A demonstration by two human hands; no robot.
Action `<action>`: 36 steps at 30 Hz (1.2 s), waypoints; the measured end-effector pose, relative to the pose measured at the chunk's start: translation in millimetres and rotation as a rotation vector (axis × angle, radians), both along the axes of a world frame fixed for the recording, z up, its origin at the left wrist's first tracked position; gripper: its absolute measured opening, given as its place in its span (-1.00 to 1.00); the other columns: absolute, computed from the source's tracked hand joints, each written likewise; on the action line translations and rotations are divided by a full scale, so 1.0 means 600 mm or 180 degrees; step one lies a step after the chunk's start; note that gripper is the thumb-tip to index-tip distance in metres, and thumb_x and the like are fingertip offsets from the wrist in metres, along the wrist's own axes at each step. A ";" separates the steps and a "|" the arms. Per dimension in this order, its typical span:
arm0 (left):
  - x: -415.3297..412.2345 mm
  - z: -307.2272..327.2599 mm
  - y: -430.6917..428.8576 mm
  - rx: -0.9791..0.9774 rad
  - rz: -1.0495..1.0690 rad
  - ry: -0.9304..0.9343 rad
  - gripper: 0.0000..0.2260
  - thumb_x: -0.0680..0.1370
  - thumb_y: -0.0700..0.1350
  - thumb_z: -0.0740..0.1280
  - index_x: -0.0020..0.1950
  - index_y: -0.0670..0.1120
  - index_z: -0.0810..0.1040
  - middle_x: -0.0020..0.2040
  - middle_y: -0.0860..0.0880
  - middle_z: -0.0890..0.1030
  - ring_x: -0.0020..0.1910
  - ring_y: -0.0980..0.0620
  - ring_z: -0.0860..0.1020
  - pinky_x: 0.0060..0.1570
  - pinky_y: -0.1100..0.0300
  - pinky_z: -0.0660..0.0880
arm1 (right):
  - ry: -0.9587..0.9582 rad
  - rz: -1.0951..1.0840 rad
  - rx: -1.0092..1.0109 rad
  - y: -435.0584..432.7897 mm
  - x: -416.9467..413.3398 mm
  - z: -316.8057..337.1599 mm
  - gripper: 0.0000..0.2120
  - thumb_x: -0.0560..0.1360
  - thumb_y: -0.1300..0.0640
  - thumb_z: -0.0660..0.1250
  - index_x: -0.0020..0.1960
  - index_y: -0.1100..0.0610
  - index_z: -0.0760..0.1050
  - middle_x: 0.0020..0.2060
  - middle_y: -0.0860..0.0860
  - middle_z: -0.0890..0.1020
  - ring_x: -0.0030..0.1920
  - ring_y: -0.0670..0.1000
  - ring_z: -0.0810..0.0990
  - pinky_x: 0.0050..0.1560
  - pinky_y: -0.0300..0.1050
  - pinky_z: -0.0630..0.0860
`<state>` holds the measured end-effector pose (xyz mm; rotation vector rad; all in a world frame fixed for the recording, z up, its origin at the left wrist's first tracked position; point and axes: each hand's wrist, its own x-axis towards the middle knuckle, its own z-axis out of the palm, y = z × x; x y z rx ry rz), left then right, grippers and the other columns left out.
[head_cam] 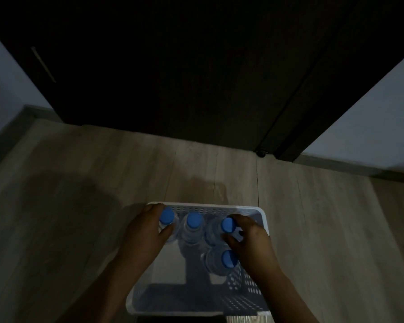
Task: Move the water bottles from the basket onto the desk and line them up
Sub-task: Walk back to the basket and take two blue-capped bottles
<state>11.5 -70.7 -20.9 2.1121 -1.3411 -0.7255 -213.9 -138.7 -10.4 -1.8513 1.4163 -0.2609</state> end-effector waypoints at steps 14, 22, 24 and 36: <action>-0.005 0.012 0.014 -0.0299 0.0206 0.0424 -0.69 0.49 -0.21 0.40 0.23 -0.17 0.52 0.16 -0.07 0.60 0.13 -0.02 0.56 0.17 -0.01 0.51 | -0.0677 -0.0484 -0.0410 0.014 0.005 -0.010 -0.81 0.44 0.16 0.45 0.05 0.03 0.61 -0.13 -0.18 0.62 -0.08 -0.23 0.55 -0.06 -0.49 0.42; -0.002 0.073 0.024 -0.0443 0.0289 0.0443 -0.74 0.48 -0.23 0.41 0.15 -0.11 0.53 0.03 0.07 0.52 0.04 0.02 0.53 0.04 0.15 0.46 | -0.1293 -0.0705 -0.0576 0.022 0.010 0.076 -0.72 0.47 0.20 0.42 -0.06 -0.21 0.60 -0.11 -0.22 0.66 -0.05 -0.15 0.63 -0.09 -0.41 0.52; 0.000 0.115 0.028 -0.0437 0.0278 0.0410 -0.73 0.47 -0.23 0.41 0.16 -0.10 0.53 0.05 0.08 0.52 0.07 0.02 0.53 0.08 0.14 0.46 | -0.1287 -0.0694 -0.0574 0.027 0.011 0.121 -0.66 0.46 0.22 0.42 -0.07 -0.26 0.58 -0.11 -0.26 0.65 -0.05 -0.17 0.62 -0.09 -0.44 0.50; -0.010 0.549 0.072 -0.0475 0.0095 0.0263 -0.73 0.46 -0.15 0.44 0.14 -0.10 0.55 0.07 -0.01 0.62 0.04 0.05 0.57 0.10 0.12 0.51 | -0.1246 -0.0776 -0.0575 0.073 0.001 0.517 -0.63 0.38 0.28 0.49 0.09 -0.04 0.56 -0.01 -0.22 0.64 0.03 -0.33 0.57 0.01 -0.52 0.45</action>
